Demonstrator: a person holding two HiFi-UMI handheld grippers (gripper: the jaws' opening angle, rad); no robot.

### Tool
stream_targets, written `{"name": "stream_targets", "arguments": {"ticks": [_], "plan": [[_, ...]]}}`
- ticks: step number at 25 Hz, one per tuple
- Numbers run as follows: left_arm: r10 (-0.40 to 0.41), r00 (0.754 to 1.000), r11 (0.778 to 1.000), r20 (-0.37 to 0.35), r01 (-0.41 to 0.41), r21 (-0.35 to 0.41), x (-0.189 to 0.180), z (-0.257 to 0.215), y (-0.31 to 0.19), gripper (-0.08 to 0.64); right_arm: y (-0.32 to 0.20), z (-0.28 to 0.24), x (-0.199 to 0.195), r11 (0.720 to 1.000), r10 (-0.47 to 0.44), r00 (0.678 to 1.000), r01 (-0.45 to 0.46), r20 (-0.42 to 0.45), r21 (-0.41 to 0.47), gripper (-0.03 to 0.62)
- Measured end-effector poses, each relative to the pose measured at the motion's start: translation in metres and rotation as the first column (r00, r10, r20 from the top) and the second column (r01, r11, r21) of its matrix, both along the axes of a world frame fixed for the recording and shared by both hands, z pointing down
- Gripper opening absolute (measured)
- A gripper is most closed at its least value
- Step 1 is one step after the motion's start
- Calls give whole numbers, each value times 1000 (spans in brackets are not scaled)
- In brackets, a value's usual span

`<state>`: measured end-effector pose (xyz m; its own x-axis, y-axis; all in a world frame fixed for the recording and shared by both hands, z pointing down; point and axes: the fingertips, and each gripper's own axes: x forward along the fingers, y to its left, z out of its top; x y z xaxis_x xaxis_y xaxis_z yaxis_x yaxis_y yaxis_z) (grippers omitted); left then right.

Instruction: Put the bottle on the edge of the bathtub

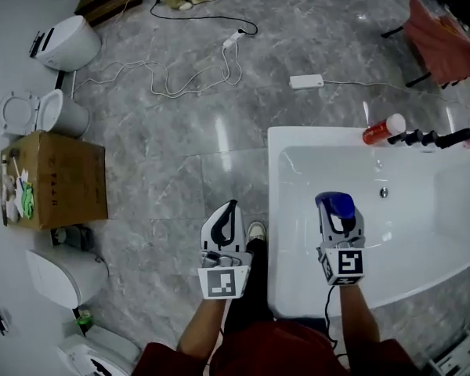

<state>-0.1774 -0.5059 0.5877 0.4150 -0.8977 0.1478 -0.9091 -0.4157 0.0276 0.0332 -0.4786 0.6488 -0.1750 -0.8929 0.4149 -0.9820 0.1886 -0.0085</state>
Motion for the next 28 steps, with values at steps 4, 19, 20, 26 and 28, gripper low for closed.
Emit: {"name": "stream_targets", "arguments": {"ticks": [4, 19, 20, 26, 28], "plan": [[18, 1000, 998, -16, -19, -58, 11, 46, -23, 5, -41, 44, 0, 999, 12, 1000, -12, -2, -30, 150], [16, 1000, 985, -16, -18, -172, -5, 158, -64, 6, -191, 139, -33, 1000, 5, 1000, -5, -19, -3, 149], [17, 1000, 985, -15, -19, -174, -6, 161, -64, 5, -195, 143, -35, 1000, 0, 1000, 0, -23, 2, 149], [16, 999, 983, -31, -22, -181, -7, 170, -64, 6, -208, 158, -44, 999, -12, 999, 14, -35, 41, 149], [20, 999, 982, -32, -26, -185, -6, 171, -63, 6, -209, 157, -45, 998, -6, 1000, 8, -26, 60, 150]]}}
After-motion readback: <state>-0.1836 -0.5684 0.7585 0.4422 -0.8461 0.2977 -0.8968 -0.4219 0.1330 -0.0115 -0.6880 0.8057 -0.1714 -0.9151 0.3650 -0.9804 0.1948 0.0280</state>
